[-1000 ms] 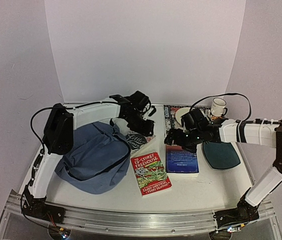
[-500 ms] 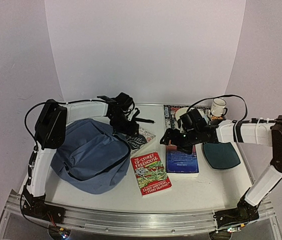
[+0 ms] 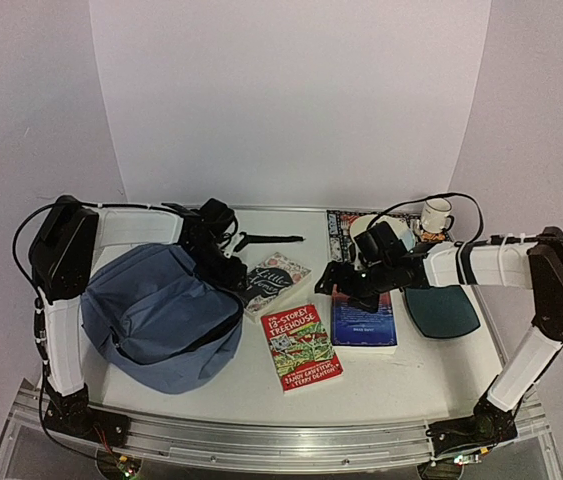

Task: Pack the student bag
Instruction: Adjust the book in the student bag.

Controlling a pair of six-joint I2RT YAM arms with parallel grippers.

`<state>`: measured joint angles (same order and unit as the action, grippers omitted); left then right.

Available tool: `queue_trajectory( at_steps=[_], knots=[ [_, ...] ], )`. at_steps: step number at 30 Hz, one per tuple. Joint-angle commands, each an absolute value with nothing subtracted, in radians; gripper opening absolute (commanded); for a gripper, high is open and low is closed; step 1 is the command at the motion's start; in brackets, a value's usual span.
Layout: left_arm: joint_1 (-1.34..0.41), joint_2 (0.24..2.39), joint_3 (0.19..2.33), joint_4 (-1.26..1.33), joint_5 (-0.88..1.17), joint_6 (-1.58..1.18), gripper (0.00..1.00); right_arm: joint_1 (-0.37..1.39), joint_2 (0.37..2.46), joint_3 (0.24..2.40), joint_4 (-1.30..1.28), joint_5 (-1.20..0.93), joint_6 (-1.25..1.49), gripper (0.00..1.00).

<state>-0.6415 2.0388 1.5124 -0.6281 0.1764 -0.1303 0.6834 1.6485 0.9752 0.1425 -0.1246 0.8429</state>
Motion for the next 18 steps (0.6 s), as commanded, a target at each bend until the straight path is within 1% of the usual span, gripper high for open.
queue_trajectory(
  at_steps=[1, 3, 7, 8, 13, 18],
  knots=[
    [-0.589, 1.952, 1.455, -0.681, 0.127, -0.115, 0.66, 0.689, 1.677, 1.014, 0.146, -0.152, 0.848, 0.95],
    [-0.565, 1.939, 1.449, -0.678, 0.160, -0.118, 0.66, 0.692, 1.685, 1.018, 0.159, -0.160, 0.853, 0.95],
    [-0.563, 1.946, 1.524, -0.673, 0.227, -0.119, 0.67, 0.698, 1.705, 1.032, 0.187, -0.170, 0.870, 0.95],
    [-0.562, 1.963, 1.584, -0.669, 0.258, -0.121, 0.68, 0.702, 1.721, 1.044, 0.207, -0.174, 0.886, 0.95],
    [-0.563, 2.043, 1.721, -0.667, 0.298, -0.118, 0.69, 0.716, 1.767, 1.090, 0.237, -0.153, 0.913, 0.95],
    [-0.563, 2.131, 1.807, -0.661, 0.306, -0.106, 0.69, 0.731, 1.819, 1.146, 0.241, -0.139, 0.920, 0.95]
  ],
)
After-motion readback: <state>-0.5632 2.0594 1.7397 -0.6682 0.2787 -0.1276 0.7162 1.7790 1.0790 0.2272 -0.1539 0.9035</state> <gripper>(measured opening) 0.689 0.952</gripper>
